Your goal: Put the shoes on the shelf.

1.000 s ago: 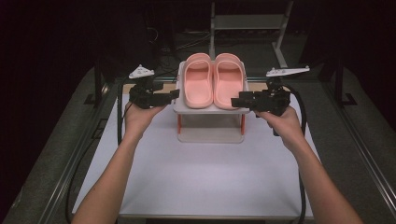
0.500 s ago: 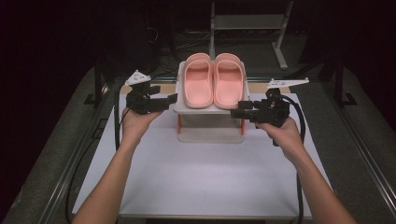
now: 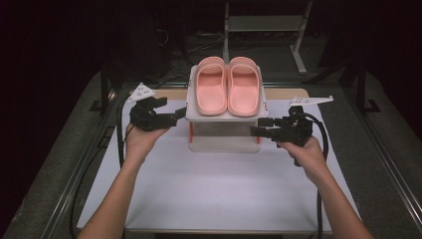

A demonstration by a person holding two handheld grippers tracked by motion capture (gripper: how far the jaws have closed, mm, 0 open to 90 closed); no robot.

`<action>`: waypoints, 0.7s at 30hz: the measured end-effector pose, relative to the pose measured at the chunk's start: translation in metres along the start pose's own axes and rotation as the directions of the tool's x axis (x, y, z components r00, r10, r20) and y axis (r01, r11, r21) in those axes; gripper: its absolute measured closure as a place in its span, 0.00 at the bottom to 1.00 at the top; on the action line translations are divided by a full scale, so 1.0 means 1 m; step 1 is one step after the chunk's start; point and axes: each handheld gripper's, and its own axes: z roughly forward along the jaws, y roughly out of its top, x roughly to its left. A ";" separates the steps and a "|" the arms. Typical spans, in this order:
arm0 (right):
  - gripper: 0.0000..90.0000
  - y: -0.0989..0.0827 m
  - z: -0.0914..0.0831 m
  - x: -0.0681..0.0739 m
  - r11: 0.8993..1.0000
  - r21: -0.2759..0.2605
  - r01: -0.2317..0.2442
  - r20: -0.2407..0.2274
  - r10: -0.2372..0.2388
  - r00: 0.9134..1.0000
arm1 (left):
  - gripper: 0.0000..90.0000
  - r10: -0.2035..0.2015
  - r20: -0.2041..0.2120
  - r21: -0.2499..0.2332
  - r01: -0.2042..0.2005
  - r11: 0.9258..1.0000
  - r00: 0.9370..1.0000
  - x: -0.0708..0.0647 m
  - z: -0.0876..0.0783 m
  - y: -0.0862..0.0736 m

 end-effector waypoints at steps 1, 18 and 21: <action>0.37 -0.001 -0.001 0.000 1.000 -0.002 -0.002 0.000 0.002 1.000 | 0.19 0.000 0.003 -0.003 0.000 1.000 1.000 0.000 -0.001 -0.001; 0.35 -0.021 -0.009 -0.001 1.000 0.004 -0.012 -0.006 0.012 1.000 | 0.12 -0.011 -0.001 -0.007 0.011 1.000 1.000 -0.002 -0.010 -0.021; 0.35 -0.024 -0.011 -0.002 1.000 0.001 -0.014 0.000 0.014 1.000 | 0.11 -0.009 -0.001 -0.005 0.009 1.000 1.000 -0.002 -0.012 -0.025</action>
